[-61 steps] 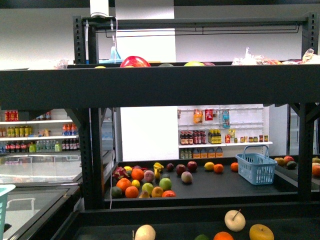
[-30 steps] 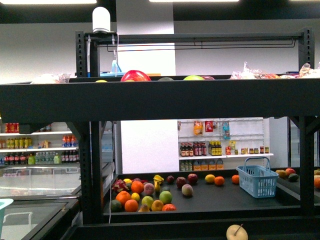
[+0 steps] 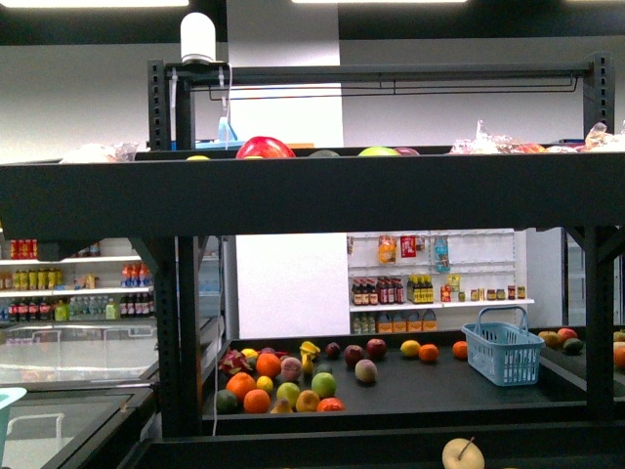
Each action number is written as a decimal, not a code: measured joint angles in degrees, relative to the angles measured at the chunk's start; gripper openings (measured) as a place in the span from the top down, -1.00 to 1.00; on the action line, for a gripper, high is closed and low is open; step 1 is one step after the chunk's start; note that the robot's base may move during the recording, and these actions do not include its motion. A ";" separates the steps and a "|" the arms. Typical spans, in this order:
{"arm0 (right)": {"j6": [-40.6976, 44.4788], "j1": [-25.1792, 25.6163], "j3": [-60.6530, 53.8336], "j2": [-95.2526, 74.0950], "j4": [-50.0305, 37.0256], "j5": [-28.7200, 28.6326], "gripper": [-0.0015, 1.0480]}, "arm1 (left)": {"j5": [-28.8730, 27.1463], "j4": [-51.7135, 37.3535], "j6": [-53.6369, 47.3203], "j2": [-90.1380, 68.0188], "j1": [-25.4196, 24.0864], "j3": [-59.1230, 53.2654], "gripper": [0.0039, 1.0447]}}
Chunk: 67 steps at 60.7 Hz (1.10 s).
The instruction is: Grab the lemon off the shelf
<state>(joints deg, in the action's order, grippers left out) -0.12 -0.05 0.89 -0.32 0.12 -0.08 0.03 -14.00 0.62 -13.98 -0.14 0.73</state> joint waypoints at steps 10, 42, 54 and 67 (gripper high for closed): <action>0.00 0.00 0.00 0.00 0.00 0.04 -0.86 | -0.04 3.06 0.00 3.10 0.00 0.00 0.96; 0.00 0.02 0.00 0.04 0.00 -0.07 -0.86 | -0.04 13.92 -0.02 13.62 0.02 0.02 0.45; 0.00 0.02 0.00 0.04 0.00 -0.07 -0.86 | -0.04 13.92 -0.02 13.62 0.02 0.02 -0.37; 0.00 0.02 0.00 0.04 0.00 -0.09 -0.86 | -0.04 13.92 -0.13 13.62 0.02 0.02 -0.84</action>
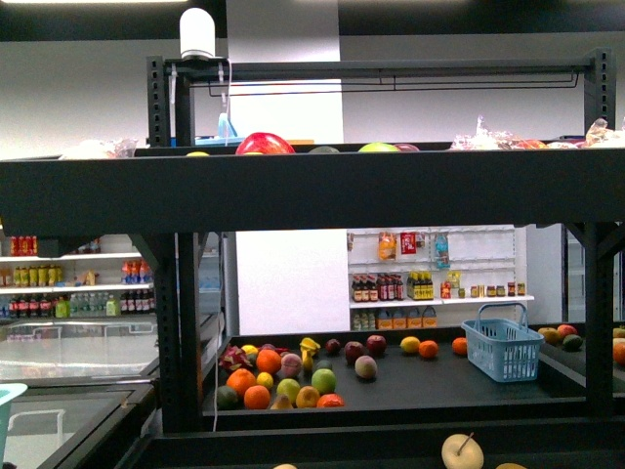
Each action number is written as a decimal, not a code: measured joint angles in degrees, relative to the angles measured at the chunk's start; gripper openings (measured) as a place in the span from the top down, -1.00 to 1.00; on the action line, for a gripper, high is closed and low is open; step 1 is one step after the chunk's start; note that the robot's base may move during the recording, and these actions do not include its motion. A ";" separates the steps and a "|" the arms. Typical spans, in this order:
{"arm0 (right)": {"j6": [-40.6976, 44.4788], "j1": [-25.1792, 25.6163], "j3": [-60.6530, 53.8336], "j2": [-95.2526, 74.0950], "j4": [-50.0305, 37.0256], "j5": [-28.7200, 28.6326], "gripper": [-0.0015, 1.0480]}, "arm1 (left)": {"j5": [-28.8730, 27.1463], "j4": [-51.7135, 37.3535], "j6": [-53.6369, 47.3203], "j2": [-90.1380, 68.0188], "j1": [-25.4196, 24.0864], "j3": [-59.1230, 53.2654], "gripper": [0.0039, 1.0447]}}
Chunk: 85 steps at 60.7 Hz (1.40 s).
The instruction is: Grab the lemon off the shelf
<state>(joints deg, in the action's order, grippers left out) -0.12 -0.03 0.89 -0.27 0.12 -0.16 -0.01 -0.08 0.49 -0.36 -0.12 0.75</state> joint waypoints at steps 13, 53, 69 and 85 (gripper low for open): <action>0.00 0.00 0.00 0.00 0.00 0.00 -0.86 | 0.00 0.00 0.00 0.00 0.00 0.00 -0.85; 0.00 0.00 0.00 0.00 0.00 0.00 -0.86 | 0.00 0.00 -0.02 0.00 0.00 0.00 -0.85; 0.00 0.00 0.00 0.00 0.00 0.00 -0.86 | 0.00 0.00 -0.02 0.00 0.00 0.00 -0.85; 0.00 0.00 0.00 0.00 0.00 0.00 -0.86 | 0.00 0.00 -0.02 0.00 0.00 0.00 -0.85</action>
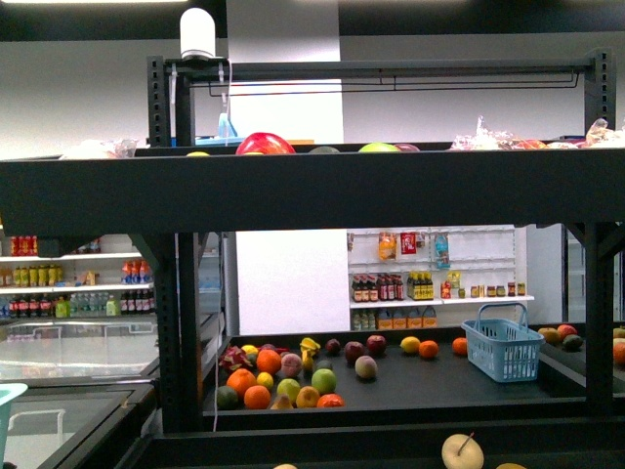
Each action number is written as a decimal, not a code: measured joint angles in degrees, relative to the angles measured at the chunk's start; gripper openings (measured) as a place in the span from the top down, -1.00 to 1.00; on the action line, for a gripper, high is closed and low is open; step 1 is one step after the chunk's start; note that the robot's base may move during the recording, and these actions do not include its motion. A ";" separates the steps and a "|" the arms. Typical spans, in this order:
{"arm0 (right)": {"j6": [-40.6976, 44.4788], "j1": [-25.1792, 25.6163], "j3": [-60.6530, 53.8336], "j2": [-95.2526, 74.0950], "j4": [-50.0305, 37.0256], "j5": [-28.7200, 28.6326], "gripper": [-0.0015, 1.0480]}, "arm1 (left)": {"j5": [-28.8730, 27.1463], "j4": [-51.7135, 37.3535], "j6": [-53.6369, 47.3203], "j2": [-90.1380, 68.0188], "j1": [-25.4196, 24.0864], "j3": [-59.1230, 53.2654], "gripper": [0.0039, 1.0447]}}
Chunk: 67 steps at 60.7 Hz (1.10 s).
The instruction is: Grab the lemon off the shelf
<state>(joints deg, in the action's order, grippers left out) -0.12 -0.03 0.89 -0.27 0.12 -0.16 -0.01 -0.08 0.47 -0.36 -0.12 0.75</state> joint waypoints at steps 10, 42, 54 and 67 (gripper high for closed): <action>0.00 0.00 0.00 0.00 0.00 0.00 -0.86 | 0.00 0.00 0.00 0.00 0.00 0.00 -0.85; 0.00 0.00 0.00 0.00 0.00 0.00 -0.86 | 0.00 0.00 0.00 0.00 0.00 0.00 -0.85; 0.00 0.00 0.00 0.00 0.00 0.00 -0.86 | 0.00 0.00 0.02 0.00 0.00 0.00 -0.85; 0.00 0.00 0.00 0.00 0.00 0.00 -0.86 | 0.00 0.00 0.00 0.00 0.00 0.00 -0.85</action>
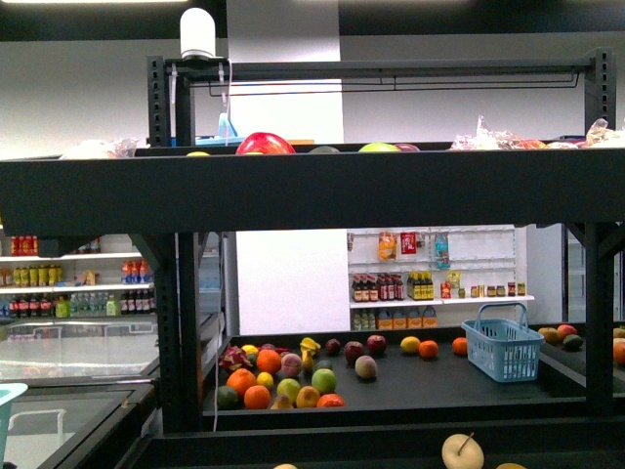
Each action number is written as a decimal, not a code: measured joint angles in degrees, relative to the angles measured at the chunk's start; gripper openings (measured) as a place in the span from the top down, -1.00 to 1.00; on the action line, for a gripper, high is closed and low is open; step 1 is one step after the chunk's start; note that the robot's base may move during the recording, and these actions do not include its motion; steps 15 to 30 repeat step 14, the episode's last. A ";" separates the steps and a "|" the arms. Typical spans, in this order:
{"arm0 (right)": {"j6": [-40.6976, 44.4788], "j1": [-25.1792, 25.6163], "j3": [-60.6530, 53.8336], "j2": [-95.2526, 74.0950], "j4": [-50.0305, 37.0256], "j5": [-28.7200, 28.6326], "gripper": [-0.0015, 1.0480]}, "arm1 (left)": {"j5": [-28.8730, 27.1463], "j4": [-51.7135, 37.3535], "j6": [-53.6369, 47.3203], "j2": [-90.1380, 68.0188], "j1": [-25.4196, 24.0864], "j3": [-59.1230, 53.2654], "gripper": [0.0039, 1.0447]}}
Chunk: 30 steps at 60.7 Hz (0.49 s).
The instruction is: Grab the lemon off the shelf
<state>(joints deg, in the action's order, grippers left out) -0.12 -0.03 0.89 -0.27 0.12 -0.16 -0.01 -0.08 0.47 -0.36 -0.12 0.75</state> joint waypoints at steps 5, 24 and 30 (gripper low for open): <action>0.00 0.00 0.00 0.00 0.00 0.00 -0.86 | 0.00 0.00 0.00 0.00 0.00 0.00 -0.85; 0.00 0.00 0.00 0.00 0.00 0.00 -0.86 | 0.00 0.00 0.00 0.00 0.00 0.00 -0.85; 0.00 0.00 0.00 0.00 0.00 0.00 -0.86 | 0.00 0.00 0.00 0.00 0.00 0.00 -0.85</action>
